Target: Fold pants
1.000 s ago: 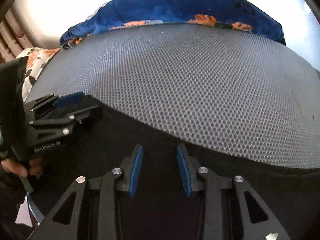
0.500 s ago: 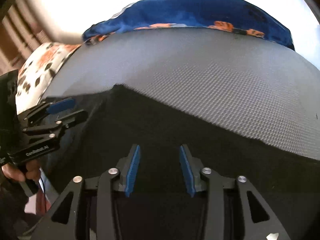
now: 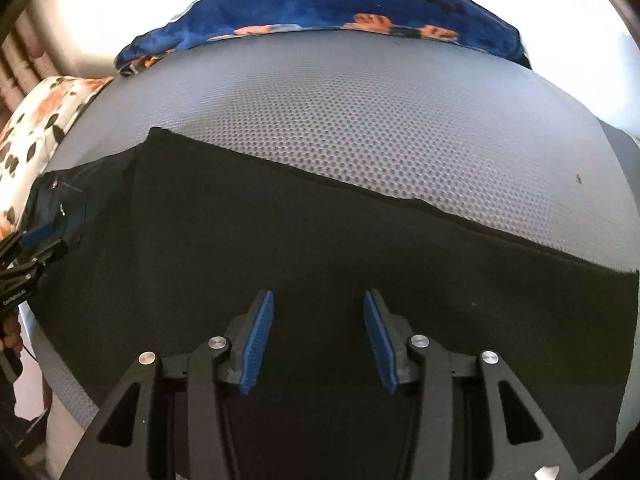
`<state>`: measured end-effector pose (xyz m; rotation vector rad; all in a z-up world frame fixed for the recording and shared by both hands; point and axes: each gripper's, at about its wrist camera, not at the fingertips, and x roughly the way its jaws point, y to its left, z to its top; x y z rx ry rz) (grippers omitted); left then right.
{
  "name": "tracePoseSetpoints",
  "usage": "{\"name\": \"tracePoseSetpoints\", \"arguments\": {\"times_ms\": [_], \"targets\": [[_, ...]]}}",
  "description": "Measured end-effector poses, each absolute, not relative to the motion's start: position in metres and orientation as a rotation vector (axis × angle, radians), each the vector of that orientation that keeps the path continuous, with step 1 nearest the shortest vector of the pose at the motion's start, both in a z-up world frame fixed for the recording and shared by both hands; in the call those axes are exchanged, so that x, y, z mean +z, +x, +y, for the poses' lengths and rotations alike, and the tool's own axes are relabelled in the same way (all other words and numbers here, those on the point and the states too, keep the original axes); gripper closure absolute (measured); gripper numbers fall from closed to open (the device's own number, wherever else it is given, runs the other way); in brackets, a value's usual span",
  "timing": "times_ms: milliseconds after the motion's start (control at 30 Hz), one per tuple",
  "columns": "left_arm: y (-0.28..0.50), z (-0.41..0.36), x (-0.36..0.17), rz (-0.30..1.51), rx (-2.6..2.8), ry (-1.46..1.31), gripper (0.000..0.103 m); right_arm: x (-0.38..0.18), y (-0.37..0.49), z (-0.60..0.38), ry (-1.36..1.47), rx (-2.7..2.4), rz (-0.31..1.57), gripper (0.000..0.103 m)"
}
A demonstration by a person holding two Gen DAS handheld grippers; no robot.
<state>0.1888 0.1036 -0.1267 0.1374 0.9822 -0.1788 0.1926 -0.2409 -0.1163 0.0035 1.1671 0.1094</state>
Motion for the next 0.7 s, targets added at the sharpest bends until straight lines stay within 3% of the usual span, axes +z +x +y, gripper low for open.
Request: {"name": "tracePoseSetpoints", "arguments": {"times_ms": [367,700], "targets": [[0.170,0.031,-0.098,0.976,-0.322,0.132,0.033,-0.091,0.165,-0.266,0.097,0.107,1.121,0.055],[0.162,-0.034,-0.103,1.006,-0.412,0.069,0.030,-0.069,0.108,-0.381,0.411,0.052,1.061,0.054]]}}
